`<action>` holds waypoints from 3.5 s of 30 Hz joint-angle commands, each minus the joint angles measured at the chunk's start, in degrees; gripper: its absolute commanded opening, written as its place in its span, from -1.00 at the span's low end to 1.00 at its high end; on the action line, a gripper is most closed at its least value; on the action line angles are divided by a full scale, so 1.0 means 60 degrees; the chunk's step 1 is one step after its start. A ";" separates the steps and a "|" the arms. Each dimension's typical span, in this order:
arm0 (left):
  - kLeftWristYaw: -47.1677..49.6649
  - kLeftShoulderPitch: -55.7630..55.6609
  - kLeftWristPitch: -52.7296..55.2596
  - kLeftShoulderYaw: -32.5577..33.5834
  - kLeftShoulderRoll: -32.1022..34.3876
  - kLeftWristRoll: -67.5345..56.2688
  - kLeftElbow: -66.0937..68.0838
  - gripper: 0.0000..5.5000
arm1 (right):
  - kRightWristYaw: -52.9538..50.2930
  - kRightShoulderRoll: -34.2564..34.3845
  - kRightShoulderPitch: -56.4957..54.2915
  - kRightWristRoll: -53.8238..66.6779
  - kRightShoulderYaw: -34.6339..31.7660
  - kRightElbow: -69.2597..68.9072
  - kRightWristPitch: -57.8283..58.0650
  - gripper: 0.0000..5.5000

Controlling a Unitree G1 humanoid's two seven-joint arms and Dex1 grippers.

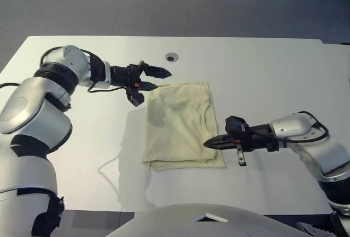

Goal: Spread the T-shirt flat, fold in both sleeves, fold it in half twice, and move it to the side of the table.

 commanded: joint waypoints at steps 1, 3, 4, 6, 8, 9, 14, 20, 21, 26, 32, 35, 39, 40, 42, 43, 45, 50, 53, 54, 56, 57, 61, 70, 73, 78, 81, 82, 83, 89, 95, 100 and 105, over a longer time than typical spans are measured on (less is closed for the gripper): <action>-0.1166 0.0040 -0.0885 0.1018 0.0818 -0.1445 -0.0597 0.96 | -0.0578 0.0511 -0.1047 -0.0473 -0.0020 0.1425 -0.0595 -1.00; -0.2328 0.0635 -0.1766 0.1365 0.0995 -0.3003 -0.0871 0.96 | -0.0882 0.0891 -0.1572 -0.0958 0.0216 0.2483 -0.1174 -1.00; -0.2949 0.0987 -0.2166 0.1427 0.1017 -0.3882 -0.0986 0.96 | -0.1015 0.1113 -0.1836 -0.1251 0.0367 0.3119 -0.1548 -1.00; -0.4258 0.2083 -0.2485 0.0969 0.1055 -0.6424 -0.1660 0.96 | -0.1270 0.1527 -0.2321 -0.1832 0.0652 0.4368 -0.2308 -1.00; -0.5616 0.3098 -0.2052 0.0457 0.1200 -0.8212 -0.2606 0.96 | -0.1452 0.1951 -0.2770 -0.2221 0.0812 0.5510 -0.2886 -1.00; -0.6336 0.3567 -0.1629 0.0190 0.1332 -0.9025 -0.3108 0.96 | -0.1597 0.2177 -0.3028 -0.2444 0.0879 0.6143 -0.3195 -1.00; -0.9335 0.5631 0.0483 -0.0239 0.1971 -1.1687 -0.5569 0.96 | -0.2219 0.3280 -0.4261 -0.3155 0.0907 0.9282 -0.4593 -1.00; -1.1252 0.7236 0.1775 0.0804 0.1905 -1.2329 -0.6797 0.96 | -0.2688 0.4141 -0.5466 -0.3585 0.0561 1.2343 -0.6084 -1.00; -1.1496 0.7460 0.1886 0.0933 0.1887 -1.2357 -0.6923 0.96 | -0.2737 0.4224 -0.5625 -0.3672 0.0519 1.2768 -0.6266 -1.00; -1.2351 0.8204 0.2166 0.1745 0.1598 -1.2183 -0.7013 0.96 | -0.3016 0.4451 -0.6089 -0.4368 0.0644 1.4456 -0.6962 -1.00; -1.3195 0.8863 0.2444 0.2439 0.1417 -1.2027 -0.6880 0.96 | -0.3436 0.4256 -0.6159 -0.5148 0.0702 1.5390 -0.7341 -1.00; -1.3404 0.9020 0.2442 0.2802 0.1249 -1.1959 -0.6874 0.96 | -0.3568 0.4283 -0.6251 -0.5110 0.0421 1.5539 -0.7556 -1.00; -1.3724 0.9079 0.2377 0.3171 0.1120 -1.1840 -0.6740 0.96 | -0.3653 0.4276 -0.6323 -0.5014 0.0127 1.5534 -0.7744 -1.00; -1.3794 0.9108 0.2358 0.3261 0.1099 -1.1832 -0.6731 0.96 | -0.3628 0.4295 -0.6324 -0.4927 0.0006 1.5486 -0.7805 -1.00; -1.3906 0.9128 0.2306 0.3453 0.1039 -1.1880 -0.6752 0.96 | -0.3494 0.4315 -0.6289 -0.4674 -0.0301 1.5281 -0.7915 -1.00; -1.3917 0.9111 0.2242 0.3592 0.0992 -1.1942 -0.6796 0.96 | -0.3320 0.4309 -0.6236 -0.4477 -0.0490 1.5045 -0.7907 -1.00; -1.3819 0.9078 0.2114 0.4012 0.0925 -1.2164 -0.6982 0.96 | -0.2865 0.4197 -0.6004 -0.4040 -0.0834 1.4246 -0.7663 -1.00; -1.3816 0.9270 0.2234 0.5096 0.1024 -1.3453 -0.8153 0.96 | -0.2398 0.3461 -0.4332 -0.3207 -0.1393 1.0263 -0.6160 -0.89; -1.3863 0.9641 0.2608 0.5673 0.1239 -1.4306 -0.8999 0.96 | -0.2309 0.2735 -0.2618 -0.2990 -0.1595 0.7007 -0.5254 -0.74; -1.3849 0.9845 0.2632 0.5876 0.1386 -1.4409 -0.9135 0.96 | -0.2165 0.2420 -0.1906 -0.2913 -0.1664 0.5851 -0.5012 -0.70; -1.3829 1.0350 0.2556 0.6285 0.1740 -1.4318 -0.9273 0.96 | -0.1905 0.1837 -0.0588 -0.2831 -0.1859 0.3889 -0.4744 -0.61; -1.3814 1.0625 0.2478 0.6474 0.1902 -1.4214 -0.9314 0.96 | -0.1758 0.1586 -0.0030 -0.2790 -0.1966 0.3148 -0.4714 -0.53; -1.3686 1.1595 0.1889 0.7267 0.2414 -1.3612 -0.9191 0.96 | -0.1177 0.0600 0.1935 -0.3231 -0.2526 0.1371 -0.6085 -0.33; -1.3888 1.2344 0.0298 0.7650 0.2805 -1.2824 -0.7815 0.96 | -0.0373 -0.0644 0.4788 -0.3322 -0.3044 0.0148 -0.7124 0.17; -1.3965 1.2525 0.0081 0.7616 0.2884 -1.2867 -0.7660 0.96 | -0.0236 -0.0839 0.5140 -0.3322 -0.2928 0.0008 -0.7186 0.35; -1.4157 1.2388 -0.0135 0.7485 0.2767 -1.2661 -0.7227 0.96 | -0.0421 -0.0898 0.5259 -0.3809 -0.2360 0.0097 -0.7417 0.64; -1.4226 1.2212 -0.0252 0.7308 0.2524 -1.2376 -0.6862 0.96 | -0.0664 -0.0906 0.5111 -0.4332 -0.1958 0.0375 -0.7677 0.83; -1.4234 1.2144 -0.0278 0.7256 0.2449 -1.2245 -0.6752 0.96 | -0.0733 -0.0922 0.5063 -0.4532 -0.1816 0.0479 -0.7811 0.86; -1.4213 1.2072 -0.0339 0.7219 0.2367 -1.2092 -0.6608 0.96 | -0.0825 -0.0925 0.5007 -0.4741 -0.1685 0.0550 -0.7936 0.96; -1.4002 1.1773 -0.0600 0.7089 0.2071 -1.1443 -0.6032 0.96 | -0.1278 -0.0814 0.4817 -0.5604 -0.0977 0.0527 -0.8253 0.96; -1.3811 1.1594 -0.0602 0.6977 0.1905 -1.1227 -0.5974 0.96 | -0.1667 -0.0761 0.4608 -0.6213 -0.0370 0.0407 -0.8462 0.96; -1.3745 1.1463 -0.0495 0.6862 0.1761 -1.1217 -0.6069 0.96 | -0.1940 -0.0628 0.4326 -0.6564 0.0233 0.0669 -0.8585 0.96; -1.3732 1.1343 -0.0481 0.6745 0.1742 -1.1211 -0.6057 0.96 | -0.2169 -0.0572 0.4006 -0.6838 0.0642 0.0973 -0.8755 0.96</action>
